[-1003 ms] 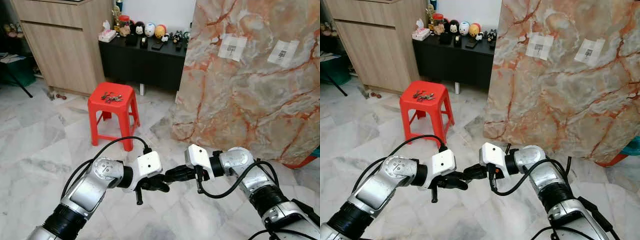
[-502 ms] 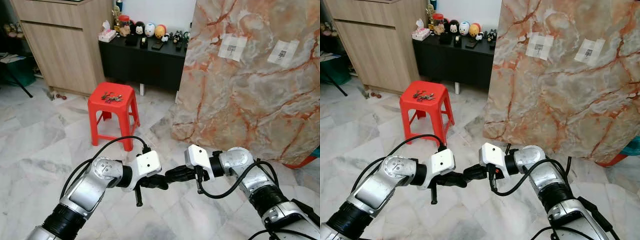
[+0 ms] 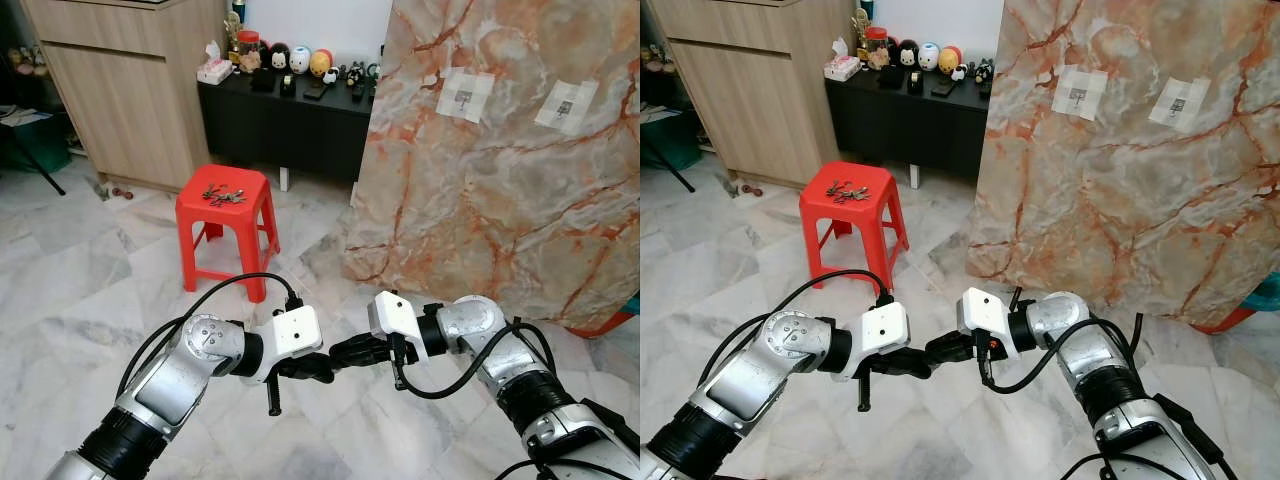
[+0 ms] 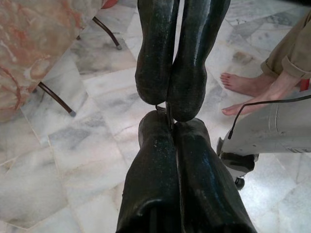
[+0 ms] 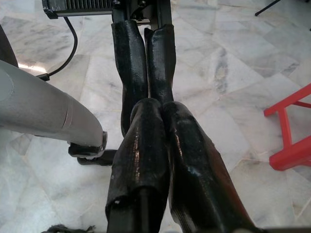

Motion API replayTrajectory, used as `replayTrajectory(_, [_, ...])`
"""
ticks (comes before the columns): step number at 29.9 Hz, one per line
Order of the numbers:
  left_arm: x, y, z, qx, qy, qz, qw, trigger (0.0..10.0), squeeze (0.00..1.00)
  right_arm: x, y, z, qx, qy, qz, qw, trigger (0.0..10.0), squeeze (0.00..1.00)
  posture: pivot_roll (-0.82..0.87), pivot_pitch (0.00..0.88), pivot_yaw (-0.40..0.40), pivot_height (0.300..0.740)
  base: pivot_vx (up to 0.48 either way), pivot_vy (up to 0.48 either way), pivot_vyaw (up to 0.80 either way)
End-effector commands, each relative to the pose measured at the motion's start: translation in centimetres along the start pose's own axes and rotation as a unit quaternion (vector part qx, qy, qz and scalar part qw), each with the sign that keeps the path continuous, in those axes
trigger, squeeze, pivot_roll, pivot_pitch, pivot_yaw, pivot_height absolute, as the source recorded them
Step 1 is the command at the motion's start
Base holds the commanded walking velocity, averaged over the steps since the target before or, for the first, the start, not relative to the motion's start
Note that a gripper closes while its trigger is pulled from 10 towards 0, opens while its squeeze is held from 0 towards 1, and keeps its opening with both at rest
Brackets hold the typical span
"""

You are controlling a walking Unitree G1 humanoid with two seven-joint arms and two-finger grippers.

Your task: Hang keys on a hook

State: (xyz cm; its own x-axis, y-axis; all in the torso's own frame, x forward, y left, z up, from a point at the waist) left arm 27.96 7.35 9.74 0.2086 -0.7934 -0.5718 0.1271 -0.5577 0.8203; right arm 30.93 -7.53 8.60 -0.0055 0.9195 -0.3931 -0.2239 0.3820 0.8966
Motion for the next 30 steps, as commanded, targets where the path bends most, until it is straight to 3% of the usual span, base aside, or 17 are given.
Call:
replayTrajectory(1, [0.6,-1.1,1.3,-0.011,-0.032,-0.022,0.999,0.0,0.0,-0.9,0.5,1.1,-0.016,-0.026,-0.003,1.0,8.7,0.0,0.09,0.0,-0.104,0.74,0.0,0.0,0.0])
replayTrajectory(2, [0.6,-1.1,1.3,-0.01,-0.034,-0.023,0.999,0.0,0.0,-0.9,0.5,1.1,-0.016,-0.026,-0.004,1.0,10.0,0.0,0.09,0.0,-0.104,0.74,0.0,0.0,0.0])
replayTrajectory(3, [0.6,-1.2,1.3,-0.01,-0.034,-0.023,0.999,0.0,0.0,-0.8,0.4,1.0,-0.012,-0.026,-0.005,1.0,10.0,0.0,0.09,0.0,-0.104,0.74,0.0,0.0,0.0])
replayTrajectory(4, [0.6,-1.2,1.3,-0.01,-0.034,-0.024,0.999,0.0,0.0,-0.8,0.4,1.0,-0.011,-0.025,-0.007,1.0,10.0,0.46,0.09,0.0,-0.104,0.74,0.0,0.0,0.0])
replayTrajectory(6, [0.5,-1.2,1.3,-0.01,-0.034,-0.025,0.999,0.0,0.0,-0.8,0.3,1.0,-0.01,-0.025,-0.009,1.0,10.0,0.46,0.09,0.0,-0.104,0.74,0.0,0.0,0.0])
replayTrajectory(7, [0.5,-1.3,1.3,-0.01,-0.033,-0.027,0.999,0.0,0.0,-0.9,0.2,1.0,-0.01,-0.023,-0.012,1.0,10.0,0.92,0.09,0.0,-0.104,0.74,0.0,0.0,0.0])
replayTrajectory(8, [0.4,-1.6,1.3,-0.008,-0.032,-0.034,0.999,0.0,0.0,-1.0,0.1,1.0,-0.012,-0.023,-0.019,0.999,10.0,1.0,0.09,0.0,-0.104,0.74,0.0,0.0,0.0])
replayTrajectory(11, [0.2,-2.7,1.0,0.0,-0.021,-0.064,0.998,0.0,0.0,-1.2,-0.1,1.2,-0.014,-0.031,-0.025,0.999,10.0,1.0,0.09,0.0,-0.103,0.74,0.0,0.0,0.0])
replayTrajectory(19, [0.2,-2.8,0.9,-0.008,-0.015,-0.061,0.998,0.0,0.0,-1.4,0.0,1.1,-0.012,-0.029,-0.019,0.999,10.0,1.0,0.09,0.0,-0.103,0.74,0.0,0.0,0.0])
replayTrajectory(25, [-0.1,-2.2,-0.7,-0.035,0.048,-0.016,0.998,0.0,0.0,-1.6,-0.8,1.7,-0.006,-0.071,-0.036,0.997,10.0,0.99,0.09,0.0,-0.103,0.74,0.0,0.0,0.0])
replayTrajectory(26, [-0.3,-2.0,-1.1,-0.043,0.062,-0.005,0.997,0.0,0.0,-1.6,-1.1,1.8,-0.002,-0.083,-0.041,0.996,10.0,0.74,0.09,0.0,-0.103,0.74,0.0,0.0,0.0])
replayTrajectory(27, [-0.9,-2.1,-3.0,-0.071,0.139,0.029,0.987,0.0,0.0,-1.6,-2.1,2.4,0.022,-0.144,-0.049,0.988,10.0,0.0,0.1,0.0,-0.104,0.74,0.0,0.0,0.0])
replayTrajectory(30, [-1.6,-2.3,-4.5,-0.088,0.211,0.055,0.972,0.0,0.0,-1.7,-3.8,2.6,0.059,-0.209,-0.063,0.974,10.0,0.0,0.11,0.0,-0.107,0.74,0.0,0.0,0.0])
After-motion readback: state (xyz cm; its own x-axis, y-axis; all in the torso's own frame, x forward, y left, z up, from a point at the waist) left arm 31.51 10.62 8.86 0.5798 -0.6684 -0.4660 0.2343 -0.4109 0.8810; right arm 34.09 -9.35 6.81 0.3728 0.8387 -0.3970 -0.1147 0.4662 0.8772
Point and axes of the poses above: a point about 5 cm out from each wrist's last joint towards the gripper, its own x axis pointing out of the wrist towards the gripper, its own y axis along the axis of the wrist's last joint, z = x × y, the point moved 4 cm from there along x, pointing out of the wrist towards the gripper, and after that the axes turned 10 degrees about -x, right-handed, at the moved point
